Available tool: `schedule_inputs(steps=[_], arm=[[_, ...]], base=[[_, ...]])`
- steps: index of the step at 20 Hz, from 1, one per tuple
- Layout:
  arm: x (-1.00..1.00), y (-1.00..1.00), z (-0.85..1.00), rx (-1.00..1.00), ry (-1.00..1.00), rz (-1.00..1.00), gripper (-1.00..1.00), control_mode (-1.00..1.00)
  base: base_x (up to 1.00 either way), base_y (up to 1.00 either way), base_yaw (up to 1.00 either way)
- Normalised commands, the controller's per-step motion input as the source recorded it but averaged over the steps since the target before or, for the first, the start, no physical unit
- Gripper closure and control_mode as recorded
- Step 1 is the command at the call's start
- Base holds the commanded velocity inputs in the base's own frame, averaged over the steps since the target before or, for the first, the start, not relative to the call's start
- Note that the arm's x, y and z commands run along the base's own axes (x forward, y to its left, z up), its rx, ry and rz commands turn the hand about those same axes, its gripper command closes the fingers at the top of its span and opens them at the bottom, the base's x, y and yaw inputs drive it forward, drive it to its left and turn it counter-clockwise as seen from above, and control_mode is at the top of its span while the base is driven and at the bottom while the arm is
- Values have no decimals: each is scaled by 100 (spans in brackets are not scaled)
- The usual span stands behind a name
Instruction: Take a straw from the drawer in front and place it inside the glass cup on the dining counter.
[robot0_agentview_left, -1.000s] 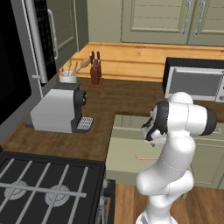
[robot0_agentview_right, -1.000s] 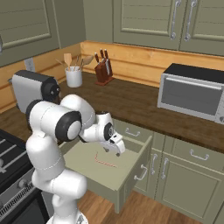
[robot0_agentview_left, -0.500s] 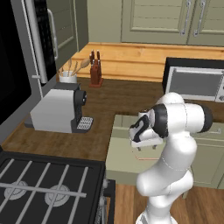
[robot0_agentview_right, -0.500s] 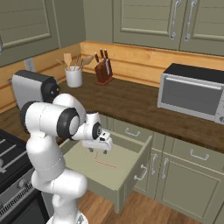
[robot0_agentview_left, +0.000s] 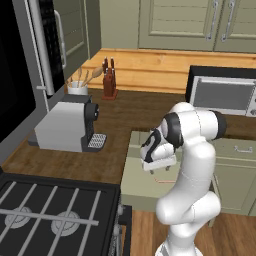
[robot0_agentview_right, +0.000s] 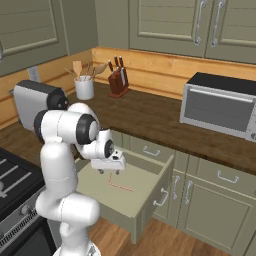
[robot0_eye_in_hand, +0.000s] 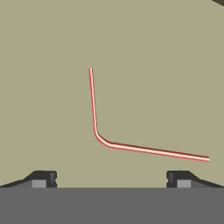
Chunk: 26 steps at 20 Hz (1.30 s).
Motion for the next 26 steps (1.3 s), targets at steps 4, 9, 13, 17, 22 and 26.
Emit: schedule_inputs(steps=[4,9,13,17,22,26], arm=[[7,0,-51,2,0,6,-100,-100],[0,0,-36,5,0,5,-100,-100],[0,0,-31,3,0,3,-100,-100],[0,0,-33,1,0,2,-100,-100],[0,0,-41,0,0,2,-100,-100],[0,0,-43,1,0,1,100,-100]], base=[[0,0,0],[0,0,0],[0,0,0],[0,0,0],[0,0,0],[0,0,0]])
